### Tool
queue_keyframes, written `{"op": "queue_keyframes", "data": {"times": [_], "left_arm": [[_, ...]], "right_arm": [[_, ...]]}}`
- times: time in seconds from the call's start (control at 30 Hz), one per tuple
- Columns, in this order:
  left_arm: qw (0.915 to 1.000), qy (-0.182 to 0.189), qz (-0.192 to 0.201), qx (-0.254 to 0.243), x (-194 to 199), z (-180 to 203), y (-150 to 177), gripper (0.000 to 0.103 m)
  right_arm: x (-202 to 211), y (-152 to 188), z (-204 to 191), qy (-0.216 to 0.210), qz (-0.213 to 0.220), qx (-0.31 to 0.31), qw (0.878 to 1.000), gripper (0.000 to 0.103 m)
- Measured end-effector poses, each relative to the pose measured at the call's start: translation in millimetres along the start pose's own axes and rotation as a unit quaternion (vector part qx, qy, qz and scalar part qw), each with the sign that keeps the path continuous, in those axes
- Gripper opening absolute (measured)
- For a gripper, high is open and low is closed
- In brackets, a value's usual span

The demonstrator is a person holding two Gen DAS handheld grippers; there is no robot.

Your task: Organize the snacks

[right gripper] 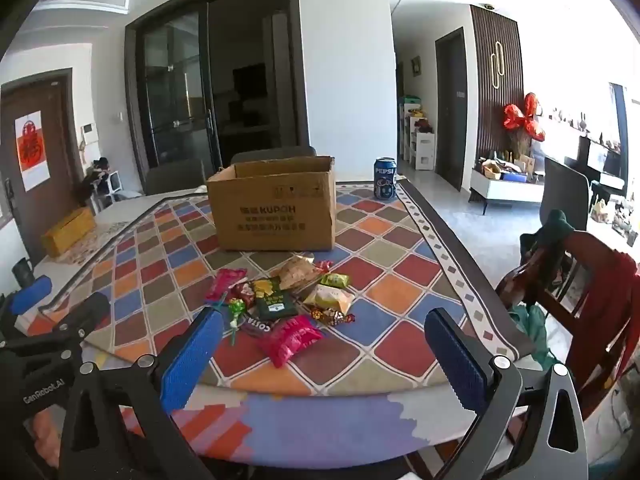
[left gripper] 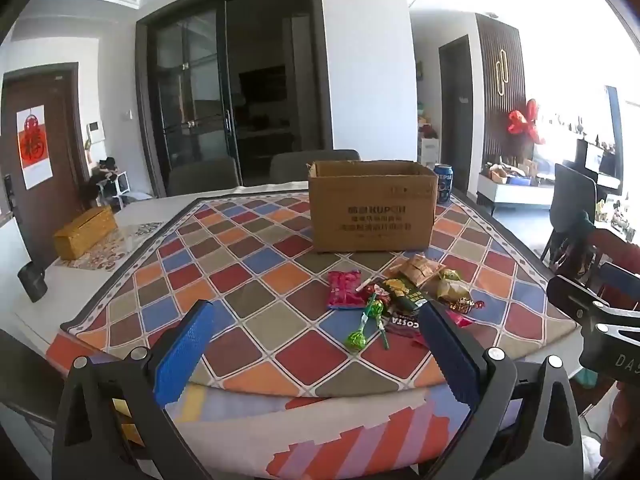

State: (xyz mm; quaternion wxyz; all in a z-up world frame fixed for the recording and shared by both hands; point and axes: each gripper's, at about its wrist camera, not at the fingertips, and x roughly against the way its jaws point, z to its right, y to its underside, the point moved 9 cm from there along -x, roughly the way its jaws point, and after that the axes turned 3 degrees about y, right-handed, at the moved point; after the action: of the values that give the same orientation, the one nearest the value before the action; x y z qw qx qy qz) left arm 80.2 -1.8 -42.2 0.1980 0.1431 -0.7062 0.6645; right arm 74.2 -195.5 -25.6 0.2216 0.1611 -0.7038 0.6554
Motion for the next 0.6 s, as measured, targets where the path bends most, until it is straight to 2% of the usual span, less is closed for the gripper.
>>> {"op": "queue_keyframes", "data": {"times": [0.6], "left_arm": [[0.9999,-0.007,0.011,0.005,5.9,-3.5,-5.1,0.103]], "right_arm": [[-2.0,0.7,-2.9,-0.006,-0.002,0.001,1.000,0.102]]}}
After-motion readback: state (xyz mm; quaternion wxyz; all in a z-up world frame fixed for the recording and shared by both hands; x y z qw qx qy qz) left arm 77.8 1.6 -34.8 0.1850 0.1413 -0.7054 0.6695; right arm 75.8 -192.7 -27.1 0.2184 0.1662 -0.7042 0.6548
